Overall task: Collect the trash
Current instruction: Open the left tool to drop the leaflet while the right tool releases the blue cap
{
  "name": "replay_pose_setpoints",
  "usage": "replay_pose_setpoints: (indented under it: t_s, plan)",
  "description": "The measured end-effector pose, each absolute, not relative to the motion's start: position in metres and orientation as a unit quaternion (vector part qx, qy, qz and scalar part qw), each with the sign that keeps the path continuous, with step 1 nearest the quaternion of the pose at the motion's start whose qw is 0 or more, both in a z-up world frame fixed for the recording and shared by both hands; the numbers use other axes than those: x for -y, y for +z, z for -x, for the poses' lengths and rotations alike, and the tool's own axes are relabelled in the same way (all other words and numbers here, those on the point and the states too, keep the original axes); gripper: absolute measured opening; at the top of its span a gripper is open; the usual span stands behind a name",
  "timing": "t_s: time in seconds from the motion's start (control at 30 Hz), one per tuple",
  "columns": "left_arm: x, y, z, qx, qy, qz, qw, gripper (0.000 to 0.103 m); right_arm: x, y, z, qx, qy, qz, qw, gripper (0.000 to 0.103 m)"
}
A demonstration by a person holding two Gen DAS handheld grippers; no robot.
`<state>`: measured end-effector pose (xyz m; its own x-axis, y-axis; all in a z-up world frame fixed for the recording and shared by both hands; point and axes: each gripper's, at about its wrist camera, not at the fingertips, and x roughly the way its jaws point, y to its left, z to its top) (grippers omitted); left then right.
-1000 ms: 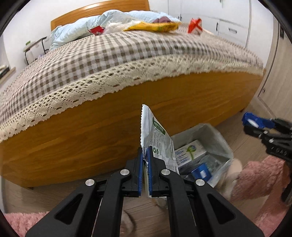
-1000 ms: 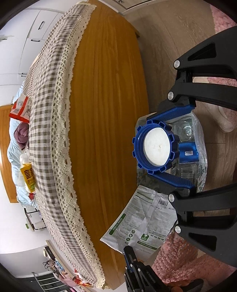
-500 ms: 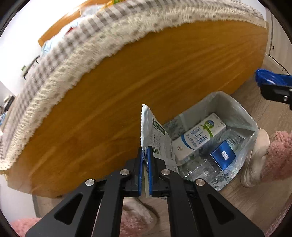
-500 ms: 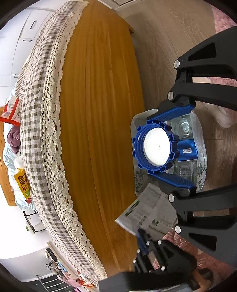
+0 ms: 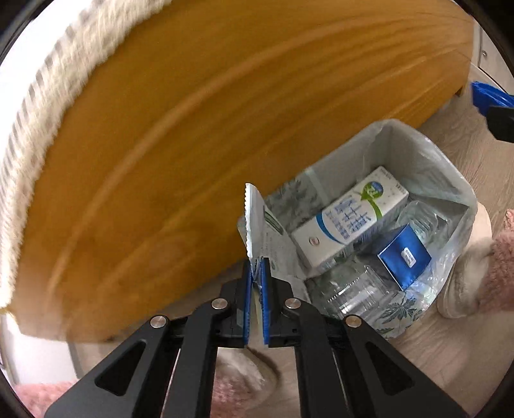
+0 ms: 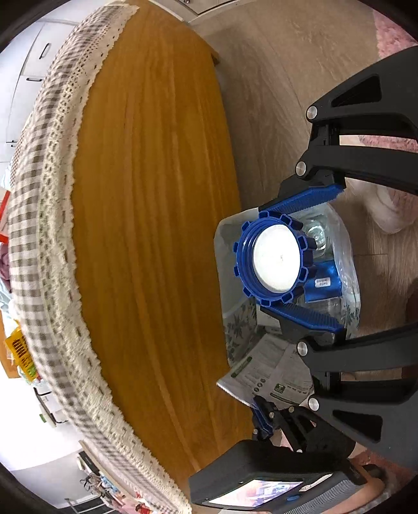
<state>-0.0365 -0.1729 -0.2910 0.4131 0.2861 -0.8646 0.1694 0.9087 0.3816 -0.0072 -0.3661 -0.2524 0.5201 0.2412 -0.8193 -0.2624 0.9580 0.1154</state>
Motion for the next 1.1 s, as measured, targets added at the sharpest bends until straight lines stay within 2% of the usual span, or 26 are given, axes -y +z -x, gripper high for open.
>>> replay_pose_setpoints:
  t_s: [0.27, 0.4, 0.43, 0.5, 0.57, 0.63, 0.7, 0.97, 1.1]
  plan:
    - [0.148, -0.327, 0.034, -0.608, 0.02, -0.094, 0.788, 0.005, 0.352, -0.286, -0.004, -0.507, 0.14, 0.049, 0.849, 0.053]
    - [0.142, -0.334, 0.033, -0.625, 0.006, -0.048, 0.779, 0.01, 0.343, -0.305, -0.009, -0.525, 0.136, 0.07, 0.837, 0.053]
    - [0.14, -0.335, 0.033, -0.629, 0.003, -0.038, 0.776, 0.012, 0.343, -0.31, -0.009, -0.529, 0.135, 0.073, 0.834, 0.053]
    - [0.138, -0.338, 0.032, -0.639, -0.001, -0.015, 0.769, 0.034, 0.342, -0.319, -0.011, -0.541, 0.133, 0.078, 0.827, 0.053]
    - [0.137, -0.338, 0.032, -0.641, -0.004, 0.002, 0.768, 0.046, 0.338, -0.328, -0.011, -0.552, 0.132, 0.083, 0.819, 0.053]
    - [0.138, -0.334, 0.033, -0.637, -0.009, 0.002, 0.771, 0.051, 0.334, -0.333, -0.012, -0.558, 0.13, 0.092, 0.815, 0.053]
    - [0.14, -0.33, 0.034, -0.633, -0.013, 0.002, 0.774, 0.063, 0.332, -0.339, -0.012, -0.566, 0.128, 0.099, 0.809, 0.053]
    - [0.132, -0.32, 0.036, -0.63, -0.005, 0.031, 0.776, 0.075, 0.334, -0.354, -0.012, -0.586, 0.119, 0.109, 0.794, 0.053]
    - [0.133, -0.318, 0.035, -0.626, 0.003, 0.023, 0.78, 0.085, 0.335, -0.358, -0.012, -0.597, 0.117, 0.11, 0.786, 0.053]
